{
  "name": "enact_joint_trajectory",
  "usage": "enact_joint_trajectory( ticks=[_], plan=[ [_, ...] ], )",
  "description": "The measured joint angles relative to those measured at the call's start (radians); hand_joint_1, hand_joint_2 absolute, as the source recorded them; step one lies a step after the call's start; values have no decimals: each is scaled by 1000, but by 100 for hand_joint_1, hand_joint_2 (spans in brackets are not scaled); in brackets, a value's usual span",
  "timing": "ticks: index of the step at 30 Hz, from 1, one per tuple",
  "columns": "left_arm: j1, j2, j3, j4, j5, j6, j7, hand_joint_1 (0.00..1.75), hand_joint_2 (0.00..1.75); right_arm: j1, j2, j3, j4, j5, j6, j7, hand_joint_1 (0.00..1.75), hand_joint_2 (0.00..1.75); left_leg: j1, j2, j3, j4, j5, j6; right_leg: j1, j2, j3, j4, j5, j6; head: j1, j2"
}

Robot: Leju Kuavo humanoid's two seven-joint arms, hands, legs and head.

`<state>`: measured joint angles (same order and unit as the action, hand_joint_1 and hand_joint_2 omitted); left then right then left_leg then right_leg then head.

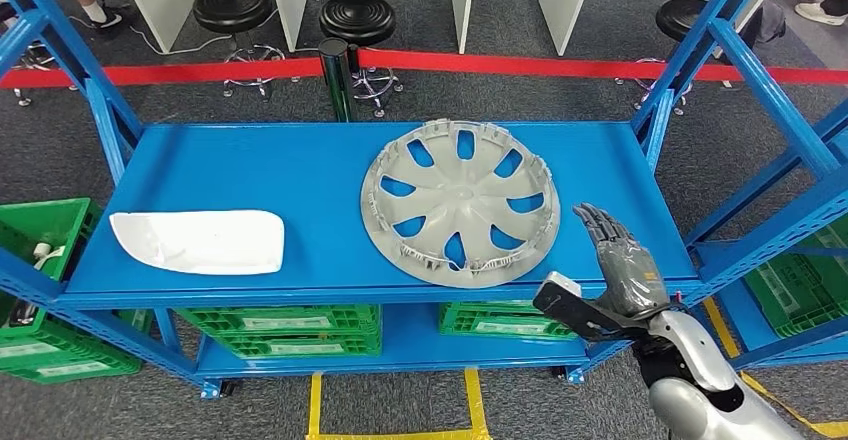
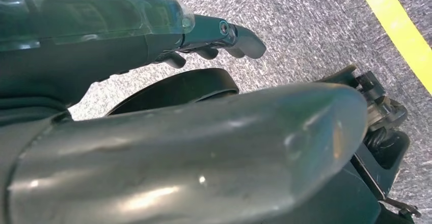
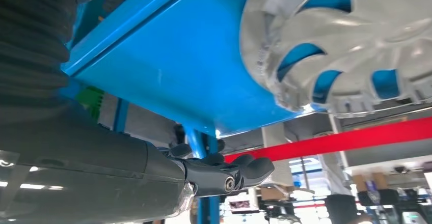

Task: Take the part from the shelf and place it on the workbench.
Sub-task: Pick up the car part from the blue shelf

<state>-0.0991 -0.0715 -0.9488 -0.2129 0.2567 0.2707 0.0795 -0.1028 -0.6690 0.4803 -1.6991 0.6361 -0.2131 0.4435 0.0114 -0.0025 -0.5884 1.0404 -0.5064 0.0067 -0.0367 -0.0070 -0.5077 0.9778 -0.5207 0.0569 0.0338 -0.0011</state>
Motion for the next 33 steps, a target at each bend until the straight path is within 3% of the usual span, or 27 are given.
enact_joint_trajectory(
  ticks=[7, 11, 22, 33],
  plan=[
    [0, -2, -7, 0, -14, -17, -1, 0, 0, 6, -26, -23, 49, 6, 17, -6, 0, 175, 0, 1, 0, 0, 0, 0, 0, 0, 0, 0, 0, 0, 0, 0],
    [-1, -3, -19, 0, -25, -27, 6, 0, 0, -48, -22, -26, 77, 46, 51, -7, 0, 175, 0, 6, 0, 0, 0, 0, 0, 1, 0, 0, 0, 0, 0, 0],
    [-9, -14, -46, 0, -34, -33, 7, 0, 0, -247, 44, 39, 163, 93, 133, -11, 0, 175, 0, 17, 0, 0, 0, 0, 0, 3, -1, 3, 0, 0, 0, 0],
    [-10, -14, -50, 0, -35, -38, 19, 0, 0, -276, 86, 114, 271, 4, 150, -41, 0, 175, 0, 17, 0, 0, 0, 0, 0, 3, -2, 4, 0, 0, -1, 0]
  ],
)
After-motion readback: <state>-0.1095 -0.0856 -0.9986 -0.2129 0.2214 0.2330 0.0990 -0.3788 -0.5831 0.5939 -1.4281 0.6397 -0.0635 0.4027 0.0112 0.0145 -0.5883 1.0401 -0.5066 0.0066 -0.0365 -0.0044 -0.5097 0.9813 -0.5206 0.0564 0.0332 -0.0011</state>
